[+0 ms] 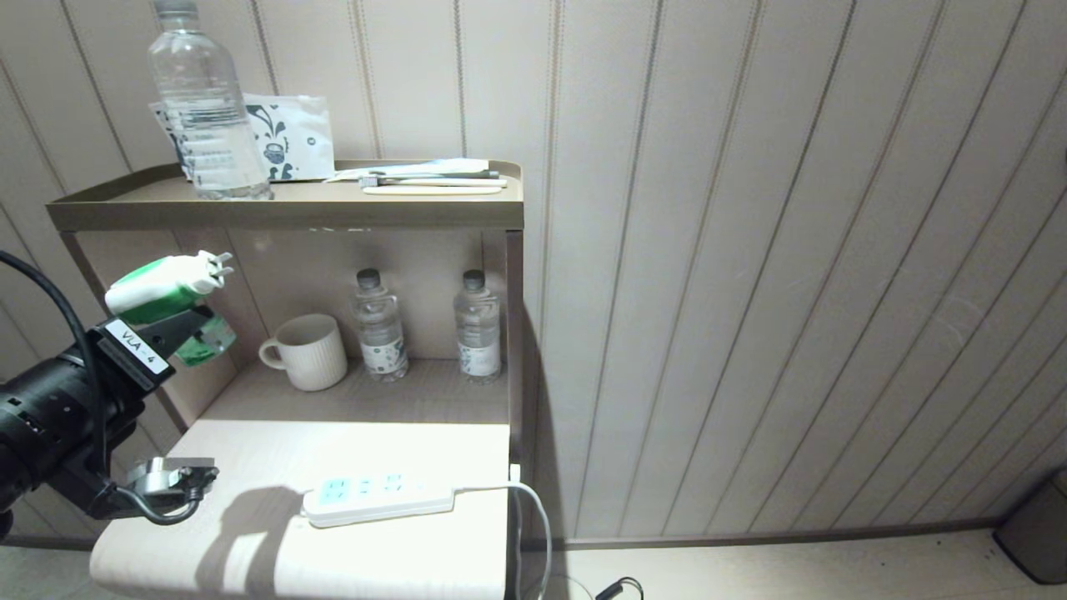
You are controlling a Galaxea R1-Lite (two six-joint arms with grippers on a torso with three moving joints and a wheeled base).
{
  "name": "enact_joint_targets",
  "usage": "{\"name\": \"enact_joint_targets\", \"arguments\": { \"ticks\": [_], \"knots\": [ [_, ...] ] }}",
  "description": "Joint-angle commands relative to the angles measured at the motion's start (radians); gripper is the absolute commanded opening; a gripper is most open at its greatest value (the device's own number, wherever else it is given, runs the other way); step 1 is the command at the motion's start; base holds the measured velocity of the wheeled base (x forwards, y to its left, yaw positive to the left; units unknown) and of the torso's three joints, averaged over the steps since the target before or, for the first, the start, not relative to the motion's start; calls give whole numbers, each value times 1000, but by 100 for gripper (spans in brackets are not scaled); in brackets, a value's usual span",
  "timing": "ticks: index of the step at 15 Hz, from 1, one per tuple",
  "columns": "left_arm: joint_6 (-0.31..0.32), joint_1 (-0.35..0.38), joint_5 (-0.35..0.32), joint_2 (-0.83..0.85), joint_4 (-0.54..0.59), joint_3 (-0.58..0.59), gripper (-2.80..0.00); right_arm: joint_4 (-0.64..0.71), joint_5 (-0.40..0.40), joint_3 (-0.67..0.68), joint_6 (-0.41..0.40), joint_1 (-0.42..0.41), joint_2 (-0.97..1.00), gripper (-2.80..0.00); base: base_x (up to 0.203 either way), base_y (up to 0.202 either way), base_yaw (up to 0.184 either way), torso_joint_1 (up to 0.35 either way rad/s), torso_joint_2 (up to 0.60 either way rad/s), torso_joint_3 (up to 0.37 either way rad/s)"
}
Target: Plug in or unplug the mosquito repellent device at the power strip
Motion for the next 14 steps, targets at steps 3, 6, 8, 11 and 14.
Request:
{"name": "enact_joint_targets", "arguments": {
  "ticks": [3, 6, 8, 11, 14],
  "knots": [
    [26, -2, 12, 61, -5, -14, -280, 0, 0, 0, 2, 0, 0, -280, 0, 0, 0, 0, 0, 0],
    [108, -95, 18, 84, -3, -55, -280, -1, 0, 0, 0, 0, 0, -280, 0, 0, 0, 0, 0, 0],
    [117, -171, 54, 97, -5, -67, -280, -1, 0, 0, 0, 0, 0, -280, 0, 0, 0, 0, 0, 0],
    [115, -180, 77, 91, -7, -79, -280, 0, 0, 0, 1, 0, 0, -280, 0, 0, 0, 0, 0, 0],
    [117, -190, 77, 101, -5, -76, -280, 1, 0, 0, 0, 0, 0, -280, 0, 0, 0, 0, 0, 0]
  ]
}}
